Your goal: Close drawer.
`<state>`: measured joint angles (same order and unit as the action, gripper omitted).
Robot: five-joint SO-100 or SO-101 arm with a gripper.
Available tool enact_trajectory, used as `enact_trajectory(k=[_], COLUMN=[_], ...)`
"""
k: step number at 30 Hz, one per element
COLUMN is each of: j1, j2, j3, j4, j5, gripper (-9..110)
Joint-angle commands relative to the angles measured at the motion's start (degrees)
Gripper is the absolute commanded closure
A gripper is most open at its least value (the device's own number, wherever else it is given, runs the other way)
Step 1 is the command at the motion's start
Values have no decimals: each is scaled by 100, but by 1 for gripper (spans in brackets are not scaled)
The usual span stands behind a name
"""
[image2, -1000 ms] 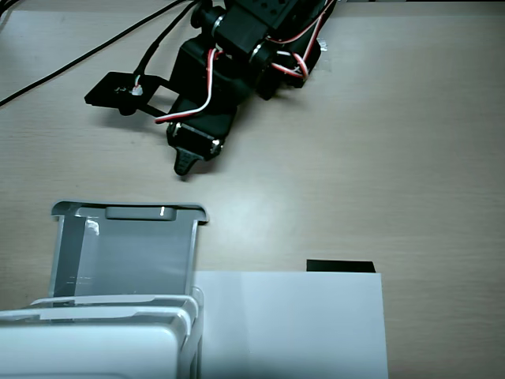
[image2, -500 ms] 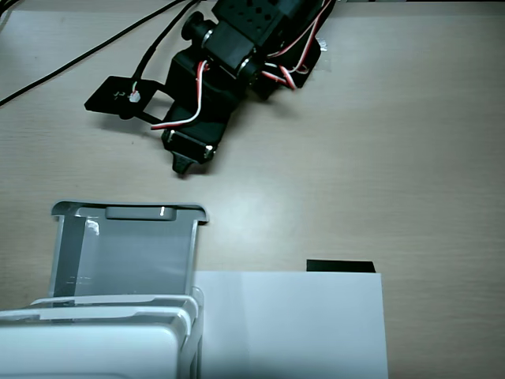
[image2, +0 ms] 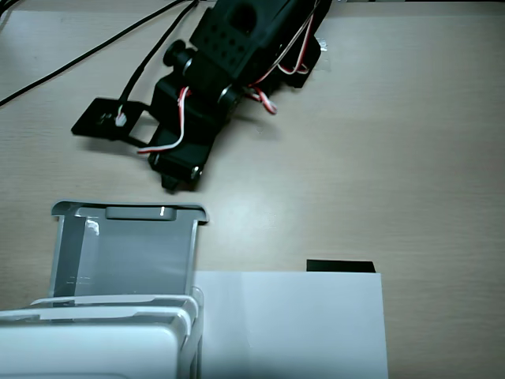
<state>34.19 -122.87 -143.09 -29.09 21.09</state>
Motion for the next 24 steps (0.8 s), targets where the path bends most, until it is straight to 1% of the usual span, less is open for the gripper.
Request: enact_trajectory(k=[1,7,14,24], j1=[-132,-404,-624,-1116], j2=[404,1406,2760,3454], j3=[492,1222,2672,3428], j4=[334,853,932,1230], j5=[105,237,193,220], gripper=[101,101,101,101])
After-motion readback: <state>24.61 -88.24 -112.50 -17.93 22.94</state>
